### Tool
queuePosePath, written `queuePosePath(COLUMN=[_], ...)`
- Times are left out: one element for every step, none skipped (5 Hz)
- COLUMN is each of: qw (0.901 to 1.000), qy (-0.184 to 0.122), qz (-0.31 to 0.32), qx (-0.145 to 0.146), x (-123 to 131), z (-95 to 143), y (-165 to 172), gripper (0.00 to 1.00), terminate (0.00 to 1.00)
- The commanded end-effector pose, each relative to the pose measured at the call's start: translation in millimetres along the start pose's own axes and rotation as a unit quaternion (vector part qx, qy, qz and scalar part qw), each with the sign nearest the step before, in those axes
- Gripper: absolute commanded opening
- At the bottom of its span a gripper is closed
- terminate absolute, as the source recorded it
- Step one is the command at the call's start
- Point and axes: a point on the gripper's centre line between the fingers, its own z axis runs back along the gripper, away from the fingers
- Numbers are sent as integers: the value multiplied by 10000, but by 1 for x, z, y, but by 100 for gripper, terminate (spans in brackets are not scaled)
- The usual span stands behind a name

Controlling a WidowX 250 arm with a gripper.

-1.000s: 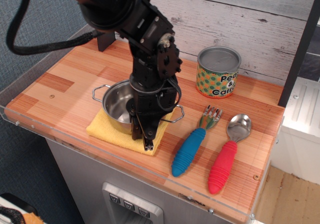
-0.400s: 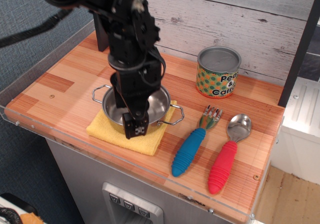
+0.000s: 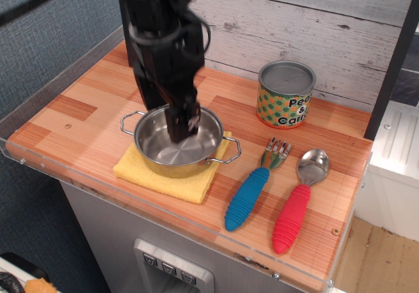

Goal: Put the pot on the towel

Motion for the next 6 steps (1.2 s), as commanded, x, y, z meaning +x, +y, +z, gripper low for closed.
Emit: queuePosePath(qw=[9889, 9763, 9645, 9634, 9709, 9709], qy=[-533, -841, -902, -975, -918, -918], qz=[1371, 1975, 2462, 2466, 2181, 2181], qx=[-211, -267, -311, -401, -368, -368], x=[27, 47, 67, 89, 101, 101], z=[7, 5, 4, 4, 11, 11], y=[35, 44, 47, 47, 45, 45], gripper=[100, 100, 100, 100, 100, 100], terminate=[0, 0, 0, 0, 0, 100])
